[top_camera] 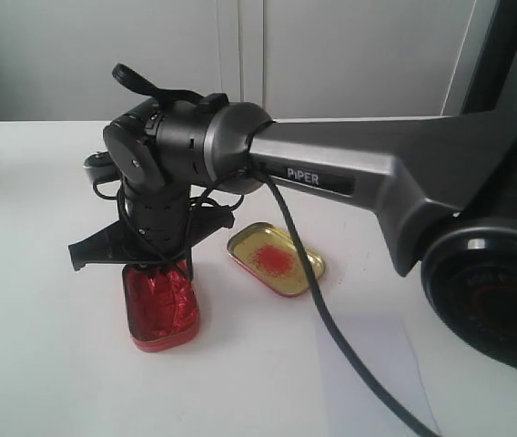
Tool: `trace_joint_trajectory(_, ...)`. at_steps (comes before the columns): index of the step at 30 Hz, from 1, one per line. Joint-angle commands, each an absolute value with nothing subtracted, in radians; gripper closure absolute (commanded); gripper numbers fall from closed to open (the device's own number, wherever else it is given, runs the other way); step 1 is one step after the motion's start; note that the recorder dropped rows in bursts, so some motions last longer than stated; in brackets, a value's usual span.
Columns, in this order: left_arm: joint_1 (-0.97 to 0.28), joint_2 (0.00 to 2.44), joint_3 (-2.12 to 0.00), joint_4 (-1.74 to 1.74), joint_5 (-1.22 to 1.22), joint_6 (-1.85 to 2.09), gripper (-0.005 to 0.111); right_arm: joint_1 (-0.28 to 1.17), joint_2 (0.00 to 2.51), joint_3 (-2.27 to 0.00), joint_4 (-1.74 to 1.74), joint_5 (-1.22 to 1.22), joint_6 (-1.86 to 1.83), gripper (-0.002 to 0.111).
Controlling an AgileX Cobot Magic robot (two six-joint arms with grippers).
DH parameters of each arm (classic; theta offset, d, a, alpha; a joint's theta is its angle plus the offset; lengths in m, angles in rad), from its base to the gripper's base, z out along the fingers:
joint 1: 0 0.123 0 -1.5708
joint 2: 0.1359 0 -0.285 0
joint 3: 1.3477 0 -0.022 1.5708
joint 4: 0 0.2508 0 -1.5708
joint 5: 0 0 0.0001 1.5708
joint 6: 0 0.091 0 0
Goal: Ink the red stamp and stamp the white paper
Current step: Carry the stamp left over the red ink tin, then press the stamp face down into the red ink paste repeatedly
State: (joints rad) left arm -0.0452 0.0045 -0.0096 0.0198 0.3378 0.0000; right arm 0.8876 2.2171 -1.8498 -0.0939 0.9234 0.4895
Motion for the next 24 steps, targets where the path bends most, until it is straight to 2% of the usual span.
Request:
trace_joint_trajectory(1, -0.044, 0.000, 0.000, 0.024, 0.353, 0.000, 0.107, 0.888, 2.223, -1.853, -0.135, 0.891, 0.500, 0.108)
trace_joint_trajectory(24, -0.044, 0.000, 0.000, 0.024, 0.353, 0.000, 0.107, 0.887, 2.261, -1.853, -0.181, 0.859, 0.504, 0.108)
